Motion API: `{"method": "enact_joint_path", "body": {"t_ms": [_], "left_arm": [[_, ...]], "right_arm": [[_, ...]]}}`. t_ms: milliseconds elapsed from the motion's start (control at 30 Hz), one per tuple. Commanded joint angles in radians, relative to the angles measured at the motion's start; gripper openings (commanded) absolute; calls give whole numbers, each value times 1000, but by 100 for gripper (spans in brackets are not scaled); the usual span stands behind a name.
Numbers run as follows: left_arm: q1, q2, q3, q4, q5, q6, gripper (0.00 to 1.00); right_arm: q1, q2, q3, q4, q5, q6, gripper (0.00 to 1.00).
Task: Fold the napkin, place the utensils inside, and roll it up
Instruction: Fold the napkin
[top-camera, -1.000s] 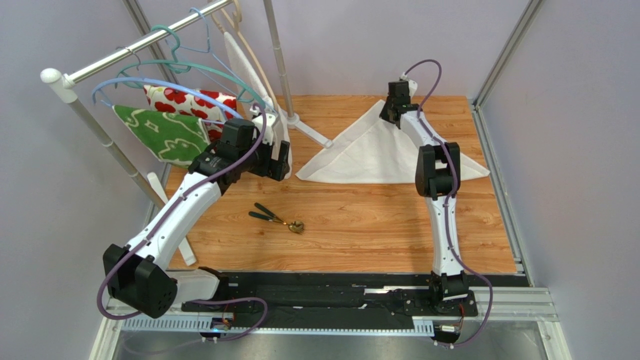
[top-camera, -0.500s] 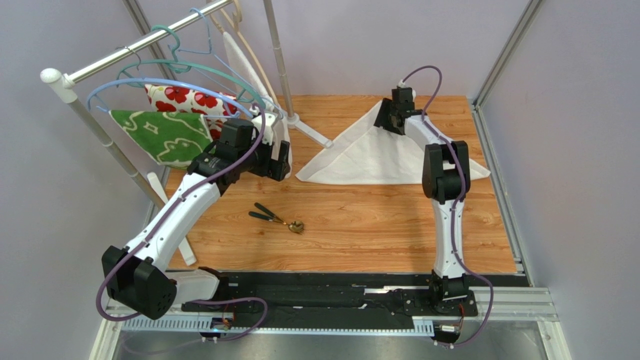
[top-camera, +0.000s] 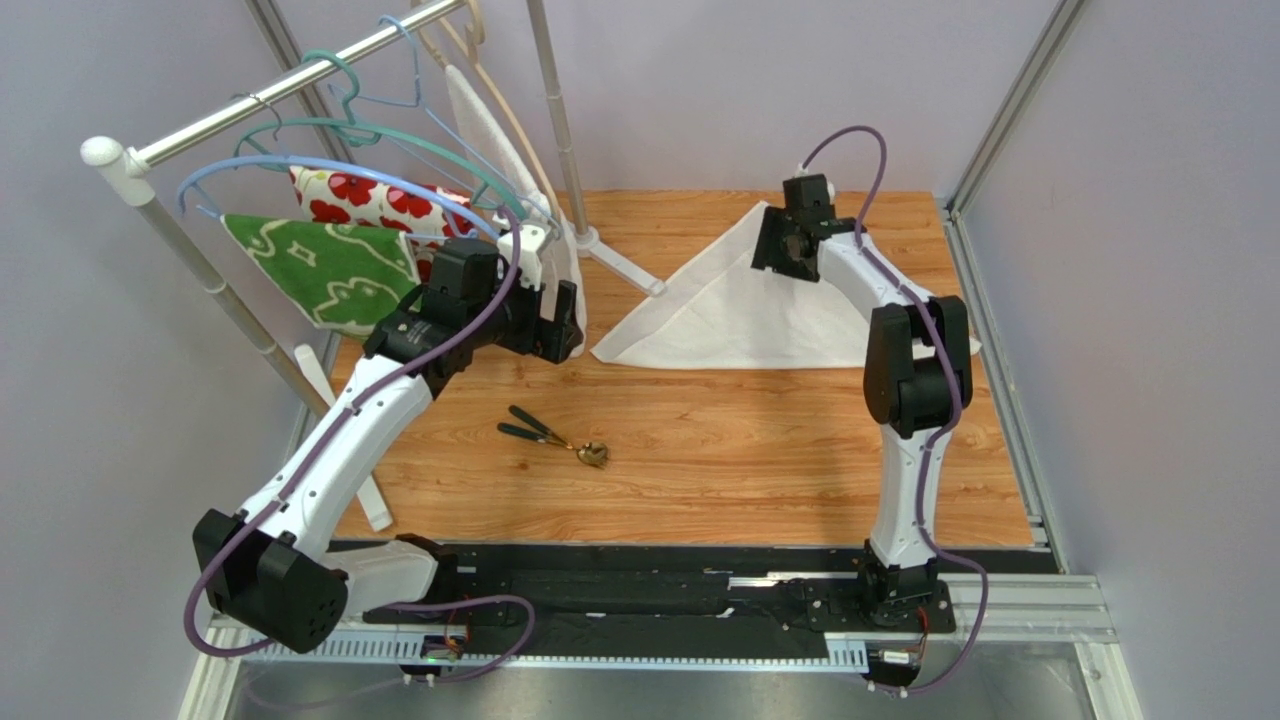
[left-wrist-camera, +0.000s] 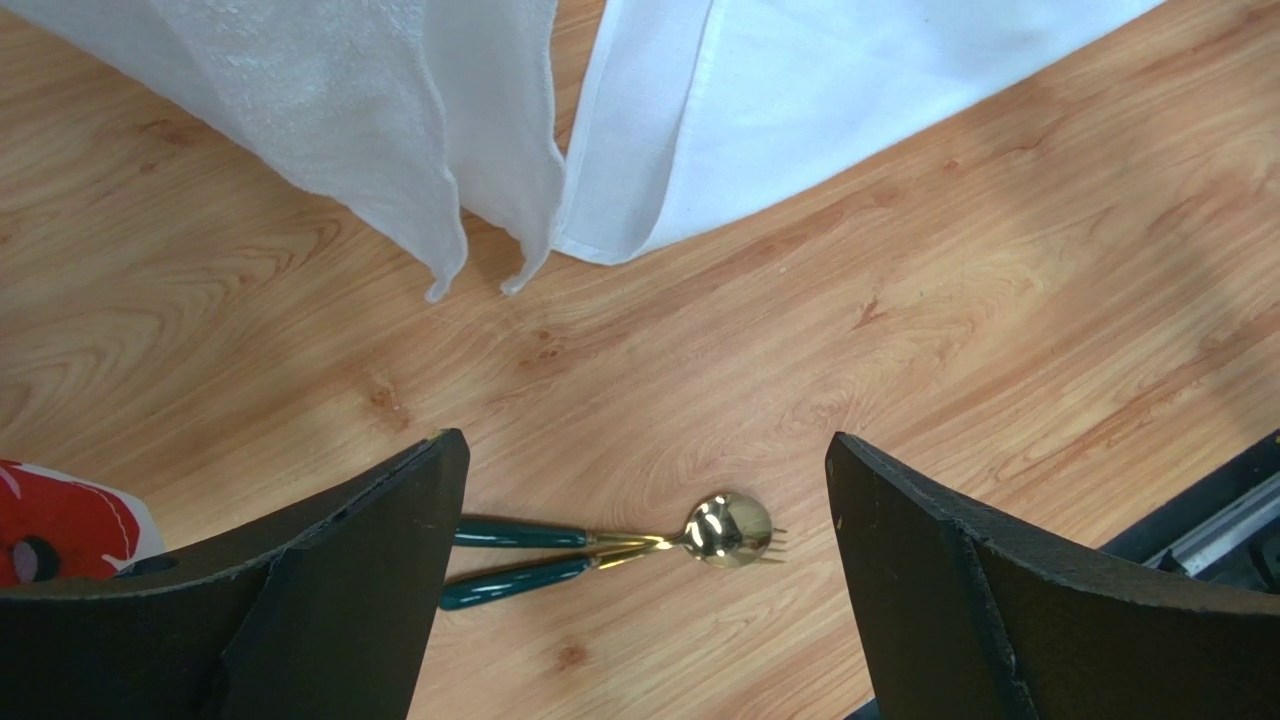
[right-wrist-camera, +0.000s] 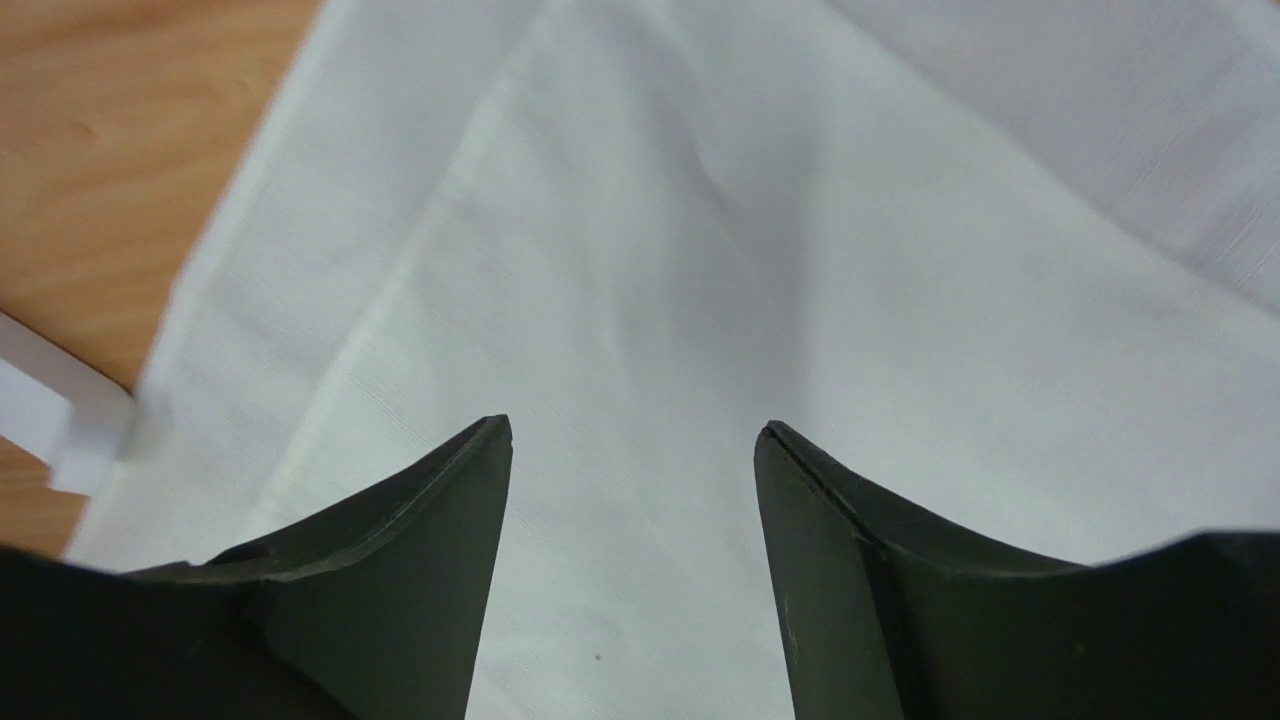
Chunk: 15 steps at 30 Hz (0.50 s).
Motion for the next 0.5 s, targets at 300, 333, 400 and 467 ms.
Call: {"method": "enact_joint_path", "body": {"t_ms": [300,333,400,467], "left_arm": [[4,-80,-15,39,28,-22,98],[4,-84,-15,39,34,-22,98],[4,-96,-15,40,36,-22,98],[4,-110,-17,42,38,-23,98]], "right_arm": [[120,-50,-202,-208,209,15,66],[128,-54,-230,-220,226,21,66],[151,-63,-265,-245,229,47,66],[174,-85,-338,-251,225,64,66]]}}
